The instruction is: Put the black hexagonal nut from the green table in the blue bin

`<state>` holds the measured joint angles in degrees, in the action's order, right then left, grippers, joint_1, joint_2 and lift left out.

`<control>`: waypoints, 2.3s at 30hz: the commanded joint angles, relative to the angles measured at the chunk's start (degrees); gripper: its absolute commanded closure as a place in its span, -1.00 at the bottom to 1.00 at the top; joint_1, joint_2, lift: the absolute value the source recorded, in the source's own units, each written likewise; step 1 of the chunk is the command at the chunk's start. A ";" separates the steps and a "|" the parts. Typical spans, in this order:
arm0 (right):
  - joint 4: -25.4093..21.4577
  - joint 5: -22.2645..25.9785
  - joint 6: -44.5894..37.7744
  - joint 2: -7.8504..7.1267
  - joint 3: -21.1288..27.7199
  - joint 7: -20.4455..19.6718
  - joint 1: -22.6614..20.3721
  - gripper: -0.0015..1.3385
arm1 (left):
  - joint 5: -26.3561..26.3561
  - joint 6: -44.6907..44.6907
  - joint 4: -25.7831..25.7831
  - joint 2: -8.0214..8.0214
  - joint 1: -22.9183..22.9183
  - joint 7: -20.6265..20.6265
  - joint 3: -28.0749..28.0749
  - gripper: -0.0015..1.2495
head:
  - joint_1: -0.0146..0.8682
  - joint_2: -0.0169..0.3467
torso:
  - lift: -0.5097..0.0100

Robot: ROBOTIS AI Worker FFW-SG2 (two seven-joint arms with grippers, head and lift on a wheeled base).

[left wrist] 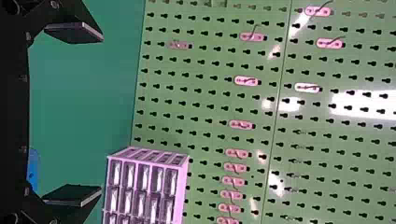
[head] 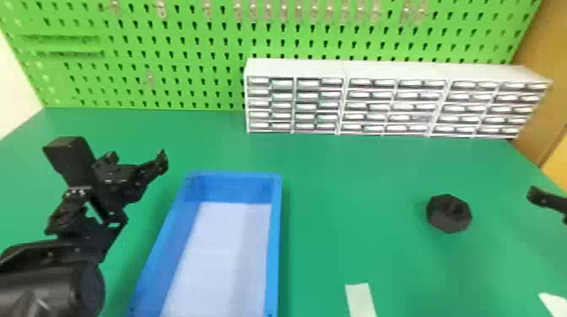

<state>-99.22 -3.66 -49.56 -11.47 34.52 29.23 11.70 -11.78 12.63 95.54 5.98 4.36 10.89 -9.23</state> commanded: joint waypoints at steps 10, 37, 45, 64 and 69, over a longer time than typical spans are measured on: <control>5.44 0.67 -15.66 -4.79 -2.70 -5.50 8.52 -0.74 | 0.00 0.03 0.00 0.00 -0.05 0.00 0.18 -0.78 | 0.54 -0.73 | 0.58; 17.84 -6.01 -21.11 -5.67 -11.05 -5.50 17.92 -0.75 | 0.09 0.20 0.00 0.00 0.30 0.00 0.88 -0.78 | 0.54 -0.73 | 0.58; 20.21 -6.89 -21.81 -5.67 -12.10 -5.50 18.54 -0.75 | 0.09 0.38 0.00 0.00 0.30 0.00 1.23 -0.78 | 0.54 -0.73 | 0.58; 26.01 -7.68 -19.88 -6.29 -14.83 -5.50 21.88 -0.75 | 0.09 0.47 -0.09 0.00 0.48 0.00 1.32 -0.78 | 0.54 -0.73 | 0.58; 27.86 -8.03 -19.70 -6.37 -16.76 -5.50 23.20 -0.74 | 0.18 0.47 -0.09 0.00 0.56 0.00 1.32 -0.78 | 0.54 -0.73 | 0.58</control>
<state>-72.81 -11.43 -69.45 -17.79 19.19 23.73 33.92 -11.69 13.10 95.45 5.98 4.87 10.90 -7.94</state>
